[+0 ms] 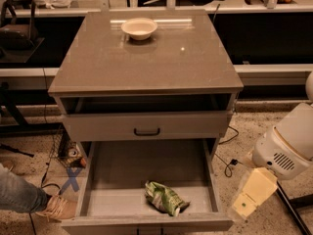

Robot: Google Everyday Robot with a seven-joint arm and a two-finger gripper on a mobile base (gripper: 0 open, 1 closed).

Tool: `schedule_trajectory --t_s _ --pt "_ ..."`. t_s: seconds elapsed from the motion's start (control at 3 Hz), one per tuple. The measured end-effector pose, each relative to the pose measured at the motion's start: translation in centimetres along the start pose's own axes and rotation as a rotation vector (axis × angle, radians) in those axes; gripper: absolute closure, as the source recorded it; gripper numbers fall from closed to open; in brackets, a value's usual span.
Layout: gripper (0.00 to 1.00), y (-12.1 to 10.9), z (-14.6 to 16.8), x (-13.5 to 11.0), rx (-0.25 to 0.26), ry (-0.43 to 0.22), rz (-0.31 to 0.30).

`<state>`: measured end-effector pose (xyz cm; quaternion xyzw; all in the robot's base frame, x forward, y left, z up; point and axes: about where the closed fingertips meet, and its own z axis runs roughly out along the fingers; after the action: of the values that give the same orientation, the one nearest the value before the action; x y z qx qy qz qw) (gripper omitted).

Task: Pick green jalapeno chip bag from middle drawer and place on counter

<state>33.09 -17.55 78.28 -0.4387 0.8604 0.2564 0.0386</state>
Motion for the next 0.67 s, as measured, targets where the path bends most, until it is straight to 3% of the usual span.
schedule_trajectory --t_s 0.67 --pt "0.00 -5.1 9.5 -2.9 -0.037 -0.107 0.098"
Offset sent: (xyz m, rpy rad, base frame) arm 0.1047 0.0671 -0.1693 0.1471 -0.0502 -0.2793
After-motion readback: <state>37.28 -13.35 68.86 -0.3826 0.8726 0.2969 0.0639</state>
